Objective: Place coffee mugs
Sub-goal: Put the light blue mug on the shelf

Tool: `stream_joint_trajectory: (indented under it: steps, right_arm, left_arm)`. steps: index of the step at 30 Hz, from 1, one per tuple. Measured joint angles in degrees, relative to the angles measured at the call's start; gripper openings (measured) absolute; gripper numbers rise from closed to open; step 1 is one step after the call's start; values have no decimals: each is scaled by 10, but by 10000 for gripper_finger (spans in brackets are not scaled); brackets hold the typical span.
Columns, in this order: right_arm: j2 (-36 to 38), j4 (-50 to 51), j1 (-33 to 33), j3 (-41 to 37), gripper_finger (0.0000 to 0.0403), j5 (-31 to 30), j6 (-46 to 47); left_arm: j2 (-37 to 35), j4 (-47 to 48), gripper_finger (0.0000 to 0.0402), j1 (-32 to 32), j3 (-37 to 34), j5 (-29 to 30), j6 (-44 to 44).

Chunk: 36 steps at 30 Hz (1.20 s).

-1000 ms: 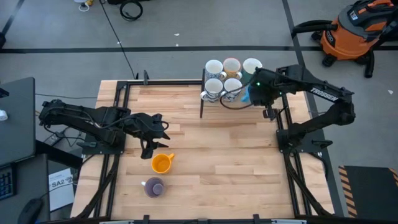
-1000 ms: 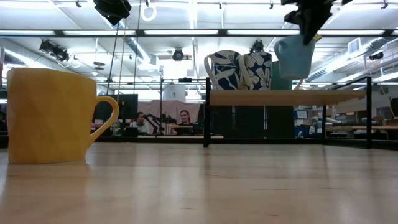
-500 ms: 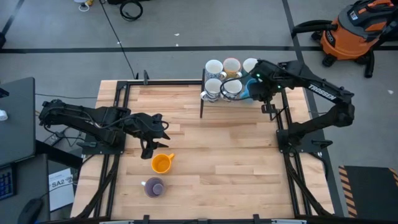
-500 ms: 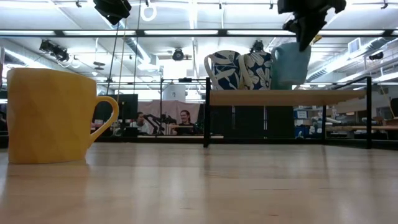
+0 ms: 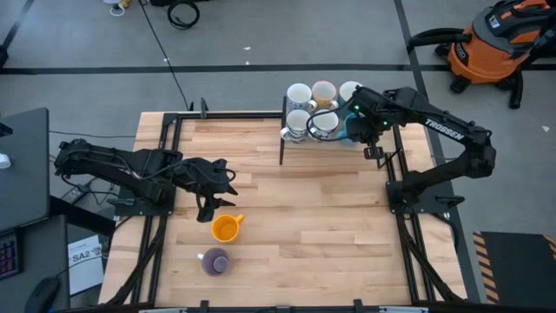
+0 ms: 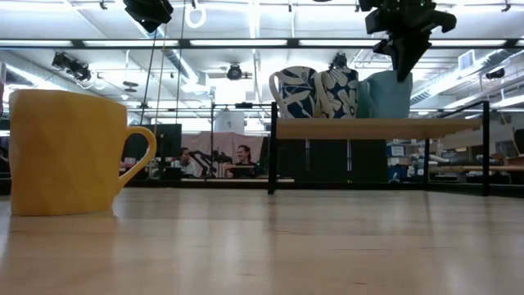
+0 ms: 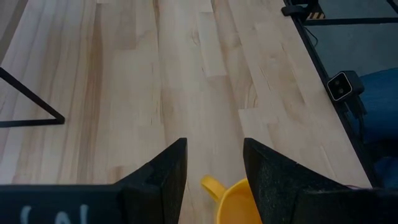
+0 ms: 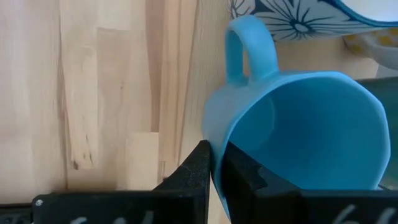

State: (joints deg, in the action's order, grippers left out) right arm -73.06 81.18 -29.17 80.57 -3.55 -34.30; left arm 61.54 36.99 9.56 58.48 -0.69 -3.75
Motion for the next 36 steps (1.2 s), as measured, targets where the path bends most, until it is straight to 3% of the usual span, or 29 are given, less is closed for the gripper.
stream_joint_trajectory:
  steps: [26, 36]
  right_arm:
    - [-1, -31, 0, -1, 40, 2, 2]
    - [-1, -37, 0, -1, 78, 2, 2]
  left_arm:
    - [0, 0, 164, 0, 0, 0, 0]
    - [0, 0, 164, 0, 0, 0, -1]
